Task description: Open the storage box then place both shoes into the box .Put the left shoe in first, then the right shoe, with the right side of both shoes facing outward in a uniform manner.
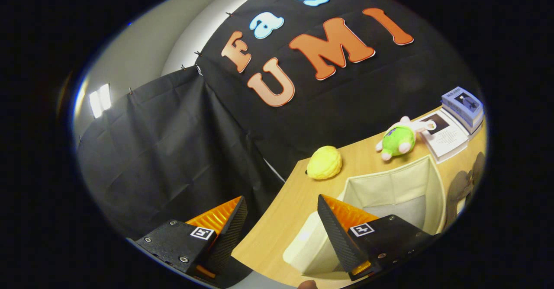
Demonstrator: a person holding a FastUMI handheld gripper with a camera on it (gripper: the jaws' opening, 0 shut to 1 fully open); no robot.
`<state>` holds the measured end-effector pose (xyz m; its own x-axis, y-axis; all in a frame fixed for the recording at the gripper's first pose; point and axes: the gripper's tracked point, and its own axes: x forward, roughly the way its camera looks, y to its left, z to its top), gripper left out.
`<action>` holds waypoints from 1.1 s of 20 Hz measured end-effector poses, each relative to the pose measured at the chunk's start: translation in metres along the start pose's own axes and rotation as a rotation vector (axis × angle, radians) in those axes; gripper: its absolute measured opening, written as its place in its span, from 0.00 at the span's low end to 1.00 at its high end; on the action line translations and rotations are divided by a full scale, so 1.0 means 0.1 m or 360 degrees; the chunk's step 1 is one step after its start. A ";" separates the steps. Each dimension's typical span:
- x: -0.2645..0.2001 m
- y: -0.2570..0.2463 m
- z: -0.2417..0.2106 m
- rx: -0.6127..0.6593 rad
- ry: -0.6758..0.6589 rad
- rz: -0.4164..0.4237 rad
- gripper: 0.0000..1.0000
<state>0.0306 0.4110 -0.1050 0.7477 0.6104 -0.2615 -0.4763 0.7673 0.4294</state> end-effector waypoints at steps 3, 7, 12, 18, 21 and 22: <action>-0.27 -0.46 0.18 -0.0076 -0.0084 -0.0146 0.98; -0.66 -1.23 0.34 -0.0256 -0.0182 -0.0428 0.98; -1.12 -2.04 0.38 -0.0415 -0.0227 -0.0713 0.98; -1.41 -2.67 0.14 -0.0392 -0.0203 -0.0868 0.98; -1.43 -2.89 -0.05 -0.0398 -0.0151 -0.0919 0.98; -1.42 -2.95 -0.13 -0.0403 -0.0126 -0.0933 0.97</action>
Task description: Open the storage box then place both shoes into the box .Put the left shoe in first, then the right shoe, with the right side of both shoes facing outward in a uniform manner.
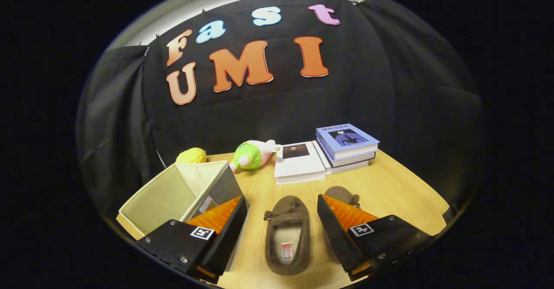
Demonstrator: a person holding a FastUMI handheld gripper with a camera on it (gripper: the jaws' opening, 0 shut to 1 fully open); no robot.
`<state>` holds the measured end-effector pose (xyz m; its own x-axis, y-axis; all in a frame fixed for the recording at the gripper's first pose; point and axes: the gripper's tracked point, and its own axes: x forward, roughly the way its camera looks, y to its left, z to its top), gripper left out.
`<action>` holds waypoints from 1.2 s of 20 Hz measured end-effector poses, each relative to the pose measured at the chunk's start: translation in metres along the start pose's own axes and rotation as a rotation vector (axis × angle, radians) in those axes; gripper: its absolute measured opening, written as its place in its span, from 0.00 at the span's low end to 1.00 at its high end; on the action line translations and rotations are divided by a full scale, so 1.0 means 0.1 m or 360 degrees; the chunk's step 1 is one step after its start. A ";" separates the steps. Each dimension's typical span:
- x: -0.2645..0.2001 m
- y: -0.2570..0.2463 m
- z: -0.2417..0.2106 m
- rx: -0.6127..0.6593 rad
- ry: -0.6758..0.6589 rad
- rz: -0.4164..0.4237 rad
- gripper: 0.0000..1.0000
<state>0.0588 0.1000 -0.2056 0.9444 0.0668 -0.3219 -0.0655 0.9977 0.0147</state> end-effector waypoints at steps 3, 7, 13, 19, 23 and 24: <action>0.11 -0.11 -0.25 -0.0028 0.0084 -0.0054 0.93; 0.24 -0.17 -0.50 -0.0037 0.0183 -0.0076 0.82; 0.39 -0.30 -0.74 -0.0083 0.0320 -0.0135 0.71; 0.48 -0.30 -0.77 -0.0095 0.0382 -0.0179 0.56; 0.53 -0.37 -0.91 -0.0210 0.0479 -0.0262 0.46; 0.55 -0.41 -0.92 -0.0236 0.0490 -0.0293 0.43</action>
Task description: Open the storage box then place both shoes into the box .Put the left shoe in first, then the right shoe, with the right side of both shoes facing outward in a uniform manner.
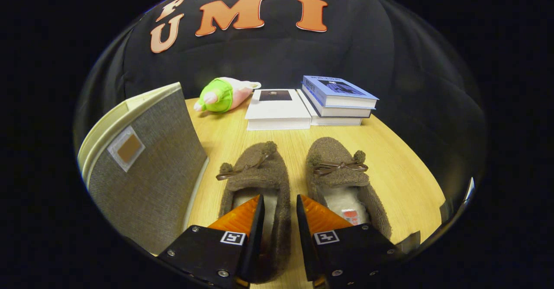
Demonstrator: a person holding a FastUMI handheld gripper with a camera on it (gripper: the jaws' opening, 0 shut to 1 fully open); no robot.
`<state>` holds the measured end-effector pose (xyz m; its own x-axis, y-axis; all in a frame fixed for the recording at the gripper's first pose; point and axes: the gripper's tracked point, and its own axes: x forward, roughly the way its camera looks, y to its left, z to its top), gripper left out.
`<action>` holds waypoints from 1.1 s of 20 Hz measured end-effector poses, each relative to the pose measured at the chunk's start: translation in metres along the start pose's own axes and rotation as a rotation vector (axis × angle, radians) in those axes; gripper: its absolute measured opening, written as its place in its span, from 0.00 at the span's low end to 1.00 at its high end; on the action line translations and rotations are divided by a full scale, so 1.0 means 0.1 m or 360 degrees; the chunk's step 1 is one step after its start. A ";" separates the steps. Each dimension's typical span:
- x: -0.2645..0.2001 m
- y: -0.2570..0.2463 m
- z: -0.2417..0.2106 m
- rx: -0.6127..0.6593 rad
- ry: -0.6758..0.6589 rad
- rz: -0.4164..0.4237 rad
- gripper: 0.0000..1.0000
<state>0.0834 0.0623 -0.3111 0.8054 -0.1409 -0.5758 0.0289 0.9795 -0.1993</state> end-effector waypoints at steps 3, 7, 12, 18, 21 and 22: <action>0.08 0.00 -0.05 0.0029 0.0059 -0.0012 0.34; 0.11 0.07 -0.10 0.0150 0.0151 0.0063 0.22; 0.11 0.07 -0.08 0.0087 0.0108 0.0056 0.04; 0.03 0.18 0.06 0.0278 0.0065 0.0169 0.01; -0.04 0.23 0.15 0.0297 0.0028 0.0194 0.01; -0.07 0.25 0.22 0.0316 0.0008 0.0209 0.01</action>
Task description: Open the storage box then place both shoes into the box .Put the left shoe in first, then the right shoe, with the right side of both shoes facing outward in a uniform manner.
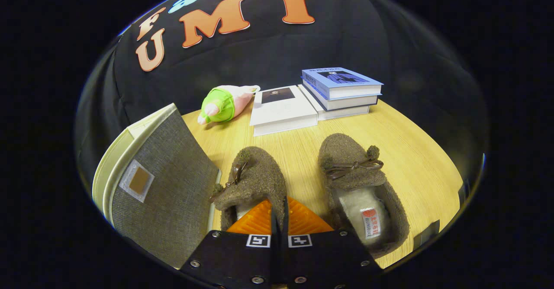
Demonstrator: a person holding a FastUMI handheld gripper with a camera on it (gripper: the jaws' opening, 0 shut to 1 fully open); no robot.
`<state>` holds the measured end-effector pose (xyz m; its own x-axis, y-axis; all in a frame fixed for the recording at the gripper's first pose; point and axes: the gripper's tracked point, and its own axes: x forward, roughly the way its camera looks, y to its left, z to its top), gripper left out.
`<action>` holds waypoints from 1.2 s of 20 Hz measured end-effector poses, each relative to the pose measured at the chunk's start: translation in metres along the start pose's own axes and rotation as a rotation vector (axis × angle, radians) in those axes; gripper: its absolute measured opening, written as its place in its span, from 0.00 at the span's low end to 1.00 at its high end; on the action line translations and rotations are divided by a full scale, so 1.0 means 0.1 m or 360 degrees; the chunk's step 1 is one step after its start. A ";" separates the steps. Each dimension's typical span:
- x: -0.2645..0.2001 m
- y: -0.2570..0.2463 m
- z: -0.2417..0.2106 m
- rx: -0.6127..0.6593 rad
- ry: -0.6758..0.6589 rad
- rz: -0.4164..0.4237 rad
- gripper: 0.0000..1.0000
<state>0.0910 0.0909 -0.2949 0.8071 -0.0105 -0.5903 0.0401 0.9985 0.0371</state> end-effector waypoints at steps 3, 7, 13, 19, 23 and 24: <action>-0.14 0.12 0.19 0.0054 -0.0061 0.0046 0.01; -0.39 0.21 0.52 0.0055 -0.0158 0.0046 0.00; -0.84 0.43 1.04 0.0070 -0.0328 0.0037 0.00; -1.12 0.98 1.28 0.0078 -0.0409 0.0124 0.01; -1.13 1.43 1.21 0.0077 -0.0399 0.0205 0.01; -1.11 1.54 1.16 0.0088 -0.0382 0.0230 0.01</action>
<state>0.0764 0.2394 -0.1299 0.9230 0.1125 -0.3680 -0.0585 0.9862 0.1547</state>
